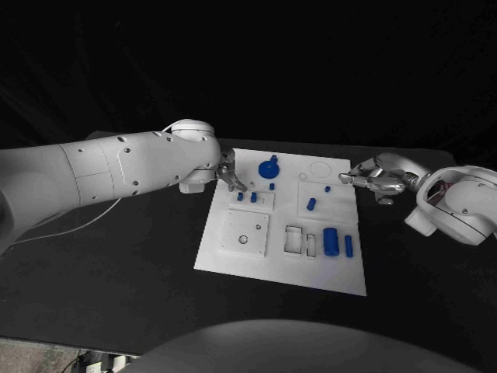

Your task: Assemble the parts on the task board

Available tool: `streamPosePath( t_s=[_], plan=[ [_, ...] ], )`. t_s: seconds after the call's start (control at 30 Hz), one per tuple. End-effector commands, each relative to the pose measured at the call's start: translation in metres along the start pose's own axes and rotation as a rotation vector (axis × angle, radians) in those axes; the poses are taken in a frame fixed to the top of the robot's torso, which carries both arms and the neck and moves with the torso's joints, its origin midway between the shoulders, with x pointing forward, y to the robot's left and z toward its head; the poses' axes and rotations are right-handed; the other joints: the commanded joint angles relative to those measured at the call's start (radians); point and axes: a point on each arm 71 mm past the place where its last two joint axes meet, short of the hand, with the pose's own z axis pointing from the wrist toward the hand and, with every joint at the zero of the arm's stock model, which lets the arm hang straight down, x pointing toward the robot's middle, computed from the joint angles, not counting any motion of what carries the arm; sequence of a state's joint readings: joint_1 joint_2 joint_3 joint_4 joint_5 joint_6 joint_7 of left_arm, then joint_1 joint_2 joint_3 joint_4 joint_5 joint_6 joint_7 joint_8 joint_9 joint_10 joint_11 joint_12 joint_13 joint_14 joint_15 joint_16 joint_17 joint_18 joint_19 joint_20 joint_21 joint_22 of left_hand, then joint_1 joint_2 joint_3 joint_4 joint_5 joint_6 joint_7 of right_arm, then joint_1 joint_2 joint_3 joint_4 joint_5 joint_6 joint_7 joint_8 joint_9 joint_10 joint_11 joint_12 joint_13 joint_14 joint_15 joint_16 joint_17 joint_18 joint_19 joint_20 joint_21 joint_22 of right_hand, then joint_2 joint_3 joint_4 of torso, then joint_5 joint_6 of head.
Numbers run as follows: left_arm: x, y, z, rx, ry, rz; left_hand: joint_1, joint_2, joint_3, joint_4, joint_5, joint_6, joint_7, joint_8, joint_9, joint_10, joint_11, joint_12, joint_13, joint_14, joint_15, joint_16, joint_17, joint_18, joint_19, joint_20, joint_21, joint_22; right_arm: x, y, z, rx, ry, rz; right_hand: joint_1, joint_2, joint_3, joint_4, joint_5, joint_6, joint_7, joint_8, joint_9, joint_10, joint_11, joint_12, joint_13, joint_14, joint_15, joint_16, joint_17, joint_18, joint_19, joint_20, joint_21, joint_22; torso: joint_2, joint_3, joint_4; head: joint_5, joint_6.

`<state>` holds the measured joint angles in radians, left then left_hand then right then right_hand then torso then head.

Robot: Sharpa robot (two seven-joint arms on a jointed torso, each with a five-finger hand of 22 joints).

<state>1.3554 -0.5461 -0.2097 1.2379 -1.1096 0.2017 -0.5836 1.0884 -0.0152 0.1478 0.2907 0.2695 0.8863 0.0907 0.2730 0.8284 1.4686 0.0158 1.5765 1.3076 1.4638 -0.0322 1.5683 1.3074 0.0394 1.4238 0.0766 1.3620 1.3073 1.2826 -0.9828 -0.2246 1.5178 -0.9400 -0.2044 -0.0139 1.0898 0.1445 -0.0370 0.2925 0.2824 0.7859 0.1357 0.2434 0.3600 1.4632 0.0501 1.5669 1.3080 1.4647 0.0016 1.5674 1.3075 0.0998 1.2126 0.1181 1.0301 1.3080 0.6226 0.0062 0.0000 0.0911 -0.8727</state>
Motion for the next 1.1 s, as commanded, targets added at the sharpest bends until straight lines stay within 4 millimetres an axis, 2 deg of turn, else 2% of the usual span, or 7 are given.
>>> streamPosePath(
  t_s=[0.03, 0.33, 0.8, 0.9, 0.97, 1.1],
  plan=[
    [-0.01, -0.003, -0.005, 0.02, -0.055, -0.023, 0.001, -0.009, -0.007, 0.0, 0.006, 0.006, 0.0, 0.007, 0.001, 0.102, 0.006, -0.006, 0.263, 0.107, 0.005, 0.002, 0.263, 0.015, 0.003, 0.008, 0.001, 0.164, 0.001, 0.0, 0.0, -0.005, 0.014, -0.003, 0.005, 0.004, -0.003, -0.005, 0.007, 0.003, -0.001, -0.004, -0.001, 0.108, 0.004, 0.004, 0.263, 0.106, 0.005, 0.003, 0.263, 0.017, -0.005, 0.001, -0.006, 0.107, -0.001, 0.0002, 0.0002, 0.0, 0.0],
    [-0.02, 0.001, -0.011, 0.023, -0.054, -0.058, -0.012, -0.009, -0.011, 0.003, 0.003, 0.016, -0.002, 0.014, 0.005, 0.102, 0.005, -0.006, 0.263, 0.107, 0.004, 0.002, 0.263, 0.015, 0.004, 0.008, 0.002, 0.165, 0.001, 0.0, 0.0, -0.005, 0.013, -0.002, 0.005, 0.004, -0.003, -0.005, 0.007, 0.003, -0.001, -0.004, -0.001, 0.108, 0.004, 0.004, 0.263, 0.106, 0.005, 0.003, 0.263, 0.017, -0.005, 0.001, -0.006, 0.107, 0.0, 0.0002, -0.0009, -0.003, 0.0],
    [-0.019, 0.002, -0.01, 0.023, -0.003, -0.087, 0.006, -0.002, 0.003, -0.002, 0.014, 0.026, -0.009, 0.023, 0.01, 0.102, -0.001, -0.006, 0.263, 0.107, 0.0, 0.002, 0.263, 0.015, 0.005, 0.005, 0.0, 0.167, 0.002, 0.0, 0.001, -0.004, 0.014, -0.003, 0.005, 0.004, -0.003, -0.004, 0.007, 0.003, 0.0, -0.004, -0.001, 0.108, 0.005, 0.004, 0.263, 0.106, 0.005, 0.003, 0.263, 0.017, -0.005, 0.001, -0.006, 0.107, 0.0, 0.0003, -0.0002, -0.006, 0.0],
    [-0.02, -0.001, -0.01, 0.044, -0.017, -0.099, 0.034, -0.006, 0.014, -0.007, 0.029, 0.025, -0.012, 0.025, 0.013, 0.102, -0.003, -0.006, 0.263, 0.107, -0.002, 0.002, 0.263, 0.015, 0.007, 0.002, 0.001, 0.169, 0.002, 0.001, 0.001, -0.005, 0.014, -0.003, 0.005, 0.004, -0.003, -0.004, 0.007, 0.003, 0.0, -0.004, -0.001, 0.108, 0.005, 0.004, 0.263, 0.106, 0.005, 0.003, 0.263, 0.017, -0.005, 0.001, -0.006, 0.107, 0.0, 0.0003, -0.0004, -0.006, 0.0],
    [-0.023, -0.004, -0.01, 0.083, -0.052, -0.119, 0.075, -0.015, 0.029, -0.022, 0.053, 0.023, -0.015, 0.03, 0.017, 0.102, -0.007, -0.006, 0.263, 0.107, -0.006, 0.002, 0.263, 0.013, 0.011, 0.0, 0.007, 0.173, 0.002, 0.001, 0.001, -0.006, 0.012, -0.003, 0.006, 0.004, -0.003, -0.004, 0.007, 0.003, 0.0, -0.004, -0.001, 0.108, 0.005, 0.004, 0.263, 0.106, 0.005, 0.003, 0.263, 0.017, -0.005, 0.001, -0.006, 0.107, 0.0, 0.0003, -0.0009, -0.007, 0.0],
    [-0.029, -0.011, -0.01, 0.195, -0.14, -0.157, 0.178, -0.029, 0.061, -0.063, 0.039, -0.002, -0.009, 0.041, 0.032, 0.102, 0.0, -0.006, 0.263, 0.107, -0.001, 0.002, 0.263, 0.019, -0.011, -0.002, -0.02, 0.166, 0.001, 0.001, 0.001, -0.01, 0.004, -0.002, 0.005, 0.004, -0.003, -0.004, 0.007, 0.003, 0.0, -0.004, -0.001, 0.108, 0.005, 0.004, 0.263, 0.106, 0.005, 0.003, 0.263, 0.017, -0.004, 0.001, -0.006, 0.107, 0.0, 0.0008, -0.0005, -0.007, 0.0]
  ],
)
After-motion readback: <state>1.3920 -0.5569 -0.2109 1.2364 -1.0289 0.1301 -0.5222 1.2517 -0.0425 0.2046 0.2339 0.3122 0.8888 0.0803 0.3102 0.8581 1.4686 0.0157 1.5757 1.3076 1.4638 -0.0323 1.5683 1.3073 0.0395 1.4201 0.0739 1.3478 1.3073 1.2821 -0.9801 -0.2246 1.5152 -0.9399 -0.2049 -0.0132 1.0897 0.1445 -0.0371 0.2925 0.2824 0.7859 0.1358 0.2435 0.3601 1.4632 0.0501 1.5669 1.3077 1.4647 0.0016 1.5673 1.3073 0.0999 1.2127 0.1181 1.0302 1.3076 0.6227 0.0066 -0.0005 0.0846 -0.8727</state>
